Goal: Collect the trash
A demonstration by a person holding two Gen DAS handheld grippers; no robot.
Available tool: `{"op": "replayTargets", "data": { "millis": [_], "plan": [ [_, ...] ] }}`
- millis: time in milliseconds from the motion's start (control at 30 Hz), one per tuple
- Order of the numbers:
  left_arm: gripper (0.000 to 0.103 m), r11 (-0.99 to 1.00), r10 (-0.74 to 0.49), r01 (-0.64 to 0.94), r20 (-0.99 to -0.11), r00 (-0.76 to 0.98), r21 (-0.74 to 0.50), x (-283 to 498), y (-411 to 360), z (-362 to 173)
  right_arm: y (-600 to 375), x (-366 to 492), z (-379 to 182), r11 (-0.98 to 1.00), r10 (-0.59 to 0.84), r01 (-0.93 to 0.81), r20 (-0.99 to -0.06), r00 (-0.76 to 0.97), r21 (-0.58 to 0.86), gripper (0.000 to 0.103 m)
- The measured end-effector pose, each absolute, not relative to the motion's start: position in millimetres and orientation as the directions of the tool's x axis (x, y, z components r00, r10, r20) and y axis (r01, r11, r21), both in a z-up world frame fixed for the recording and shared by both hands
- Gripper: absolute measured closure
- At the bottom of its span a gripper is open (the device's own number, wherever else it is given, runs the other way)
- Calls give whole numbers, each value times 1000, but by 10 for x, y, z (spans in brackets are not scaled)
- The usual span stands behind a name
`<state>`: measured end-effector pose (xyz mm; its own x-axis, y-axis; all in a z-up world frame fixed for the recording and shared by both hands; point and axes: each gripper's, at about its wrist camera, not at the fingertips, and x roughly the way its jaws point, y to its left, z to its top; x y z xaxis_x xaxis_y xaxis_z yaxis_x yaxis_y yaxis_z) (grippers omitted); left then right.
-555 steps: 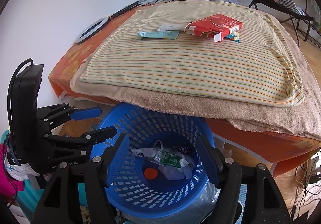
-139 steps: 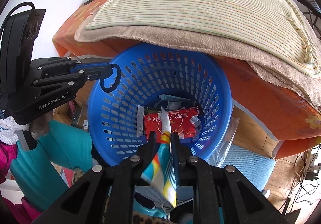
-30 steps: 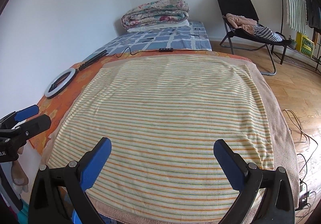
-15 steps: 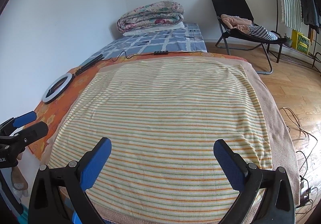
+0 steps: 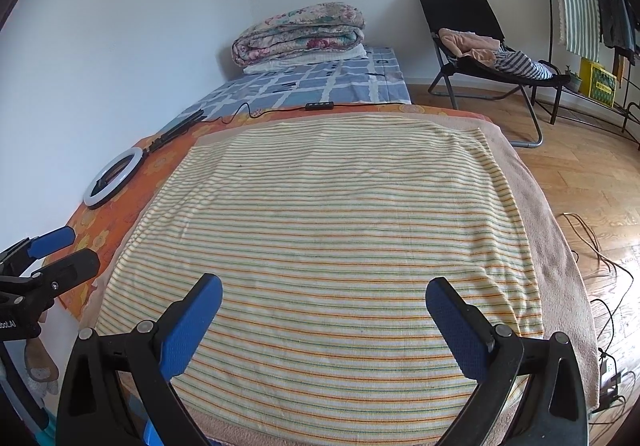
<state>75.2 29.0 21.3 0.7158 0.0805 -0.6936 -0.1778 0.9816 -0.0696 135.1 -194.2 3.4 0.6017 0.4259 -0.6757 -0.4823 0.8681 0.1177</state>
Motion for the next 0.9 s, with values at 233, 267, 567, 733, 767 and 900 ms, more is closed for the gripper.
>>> {"op": "replayTargets", "data": {
  "millis": [233,267,567,733,767,900],
  "plan": [
    [0,982,79,-174,-696,714,-67,759,268,187,-1947,1352,27,867,430,-483,-679,595,126,0],
    [0,983,79,-174,-696,713,-66,762,263,181,-1942,1352,29,867,430,-483,-679,596,125,0],
    [0,983,78,-172,-697,713,-66,762,253,160,-1947,1349,23,866,431,-483,-679,594,128,0],
    [0,983,79,-172,-698,712,-65,764,252,166,-1941,1347,8,867,432,-481,-682,590,132,0],
    [0,983,79,-172,-698,712,-65,765,251,171,-1940,1350,3,866,432,-481,-683,589,133,0],
    [0,983,79,-173,-698,712,-65,767,250,170,-1949,1351,-5,867,433,-478,-683,588,138,0]
  ]
}}
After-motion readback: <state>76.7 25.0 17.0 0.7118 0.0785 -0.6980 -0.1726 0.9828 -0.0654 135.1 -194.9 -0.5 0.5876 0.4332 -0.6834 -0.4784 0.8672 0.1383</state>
